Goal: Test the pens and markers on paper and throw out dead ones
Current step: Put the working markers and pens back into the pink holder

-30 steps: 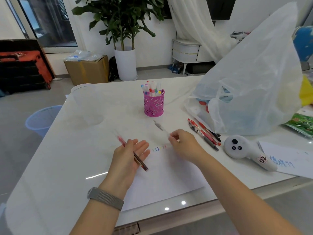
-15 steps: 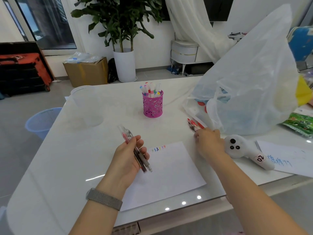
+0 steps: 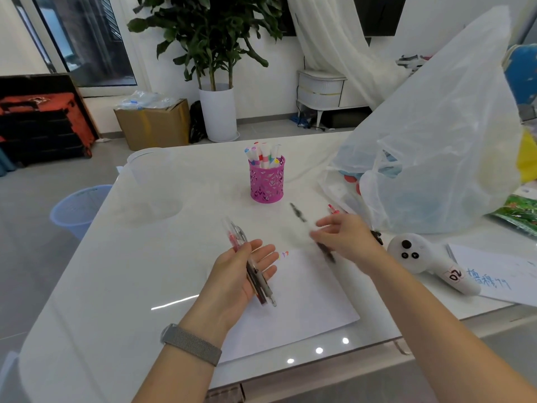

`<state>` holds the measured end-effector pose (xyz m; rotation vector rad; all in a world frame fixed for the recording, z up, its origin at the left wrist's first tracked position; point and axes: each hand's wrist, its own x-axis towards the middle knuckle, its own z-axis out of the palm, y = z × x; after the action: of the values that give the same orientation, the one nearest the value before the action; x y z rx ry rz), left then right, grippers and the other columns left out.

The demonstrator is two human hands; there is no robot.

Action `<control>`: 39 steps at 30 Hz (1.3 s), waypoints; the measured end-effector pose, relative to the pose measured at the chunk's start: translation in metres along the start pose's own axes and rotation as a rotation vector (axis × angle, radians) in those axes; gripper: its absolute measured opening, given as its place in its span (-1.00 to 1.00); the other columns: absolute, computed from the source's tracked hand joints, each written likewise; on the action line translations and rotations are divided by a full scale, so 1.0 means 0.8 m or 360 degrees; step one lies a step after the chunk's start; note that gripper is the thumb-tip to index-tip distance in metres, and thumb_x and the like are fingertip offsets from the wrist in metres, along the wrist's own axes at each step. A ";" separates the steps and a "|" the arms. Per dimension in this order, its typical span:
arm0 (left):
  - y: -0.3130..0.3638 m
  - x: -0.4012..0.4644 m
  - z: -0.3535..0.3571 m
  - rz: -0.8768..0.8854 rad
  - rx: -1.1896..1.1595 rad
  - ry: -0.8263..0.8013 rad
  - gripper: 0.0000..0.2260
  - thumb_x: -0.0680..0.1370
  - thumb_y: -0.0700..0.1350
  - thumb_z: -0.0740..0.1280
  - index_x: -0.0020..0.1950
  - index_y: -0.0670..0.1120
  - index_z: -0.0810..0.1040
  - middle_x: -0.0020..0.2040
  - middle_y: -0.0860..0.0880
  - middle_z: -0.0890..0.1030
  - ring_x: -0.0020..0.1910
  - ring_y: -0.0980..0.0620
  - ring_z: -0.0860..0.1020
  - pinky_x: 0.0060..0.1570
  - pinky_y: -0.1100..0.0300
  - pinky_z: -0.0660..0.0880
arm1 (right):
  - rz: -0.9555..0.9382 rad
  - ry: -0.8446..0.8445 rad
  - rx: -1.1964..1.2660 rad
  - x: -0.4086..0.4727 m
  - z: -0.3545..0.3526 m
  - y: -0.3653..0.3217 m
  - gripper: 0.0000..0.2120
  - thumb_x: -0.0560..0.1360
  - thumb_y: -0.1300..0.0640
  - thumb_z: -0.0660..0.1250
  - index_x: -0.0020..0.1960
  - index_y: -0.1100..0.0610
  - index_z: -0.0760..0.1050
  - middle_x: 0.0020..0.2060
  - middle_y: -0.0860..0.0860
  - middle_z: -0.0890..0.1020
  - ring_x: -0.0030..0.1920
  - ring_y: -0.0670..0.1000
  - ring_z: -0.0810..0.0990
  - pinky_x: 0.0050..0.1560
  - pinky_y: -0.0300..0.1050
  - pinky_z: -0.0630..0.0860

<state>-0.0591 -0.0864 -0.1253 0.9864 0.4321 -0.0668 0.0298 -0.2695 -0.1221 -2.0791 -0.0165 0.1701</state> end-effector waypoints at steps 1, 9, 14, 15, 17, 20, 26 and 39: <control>0.000 0.000 0.002 -0.0007 0.0030 -0.0007 -0.78 0.66 -0.17 0.10 0.09 -0.26 0.47 0.10 -0.27 0.60 0.11 -0.20 0.58 0.06 0.00 0.52 | -0.0017 -0.0190 0.0263 -0.011 0.008 -0.013 -0.78 0.42 0.19 0.48 0.03 0.19 0.57 -0.17 0.07 0.70 -0.20 -0.02 0.64 -0.17 -0.22 0.52; -0.006 0.001 0.005 -0.0016 0.0036 -0.0086 -0.77 0.65 -0.17 0.12 0.17 -0.29 0.44 0.07 -0.24 0.63 0.04 -0.16 0.63 0.07 -0.03 0.55 | -0.0231 -0.0482 0.0119 -0.032 0.042 -0.040 -0.87 0.43 0.15 0.47 -0.11 0.22 0.66 -0.26 0.10 0.71 -0.29 -0.07 0.65 -0.28 -0.30 0.55; 0.001 -0.002 0.003 0.0010 -0.0078 -0.0026 -0.86 0.63 -0.19 0.15 -0.03 -0.20 0.46 -0.29 -0.07 0.50 -0.43 0.04 0.52 -0.40 0.20 0.57 | -0.0112 0.0450 -0.1236 0.019 -0.009 0.024 -0.73 0.52 0.24 0.23 0.21 0.14 0.47 0.12 0.07 0.56 0.16 0.14 0.49 0.06 -0.05 0.45; 0.001 -0.002 0.002 0.0012 -0.0077 -0.0012 -0.86 0.64 -0.17 0.15 -0.01 -0.19 0.47 -0.31 -0.04 0.47 -0.47 0.07 0.48 -0.46 0.24 0.52 | 0.0028 0.0413 -0.1463 0.021 -0.014 0.036 -0.72 0.53 0.25 0.19 0.23 0.18 0.42 0.15 0.11 0.52 0.19 0.18 0.45 0.06 -0.02 0.42; 0.002 -0.001 0.002 0.0007 -0.0069 0.0005 -0.85 0.63 -0.13 0.18 0.03 -0.17 0.49 -0.32 -0.02 0.45 -0.51 0.11 0.44 -0.50 0.28 0.46 | 0.0140 0.0383 -0.1586 0.023 -0.012 0.049 -0.77 0.54 0.28 0.15 0.18 0.22 0.40 0.11 0.16 0.51 0.14 0.19 0.47 -0.01 -0.03 0.41; 0.003 -0.003 0.004 0.0005 -0.0072 0.0002 -0.85 0.62 -0.11 0.21 0.01 -0.17 0.51 -0.28 -0.03 0.55 -0.45 0.10 0.51 -0.46 0.27 0.50 | 0.0041 0.0354 -0.1398 0.029 -0.003 0.044 -0.83 0.54 0.29 0.15 0.04 0.24 0.50 0.01 0.17 0.59 -0.01 0.18 0.56 -0.12 -0.07 0.42; 0.000 0.003 0.005 0.0038 -0.0082 0.0070 -0.80 0.64 -0.09 0.13 0.08 -0.21 0.43 0.07 -0.27 0.62 0.04 -0.17 0.62 0.07 -0.06 0.54 | -0.0193 -0.0649 0.0198 -0.030 0.042 -0.027 -0.91 0.51 0.25 0.36 -0.03 0.17 0.64 -0.29 0.11 0.64 -0.33 0.01 0.51 -0.33 -0.23 0.44; 0.006 -0.002 0.007 0.0058 -0.0081 0.0089 -0.84 0.58 -0.13 0.28 -0.15 -0.20 0.45 -0.33 -0.04 0.47 -0.55 0.14 0.43 -0.50 0.26 0.52 | 0.0165 0.0367 -0.1586 0.015 -0.028 0.041 -0.79 0.52 0.30 0.16 0.13 0.22 0.43 0.06 0.14 0.52 0.08 0.16 0.46 -0.11 -0.09 0.34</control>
<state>-0.0576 -0.0883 -0.1179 0.9476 0.4645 0.0046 0.0428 -0.3042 -0.1412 -3.0852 0.1812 -0.0372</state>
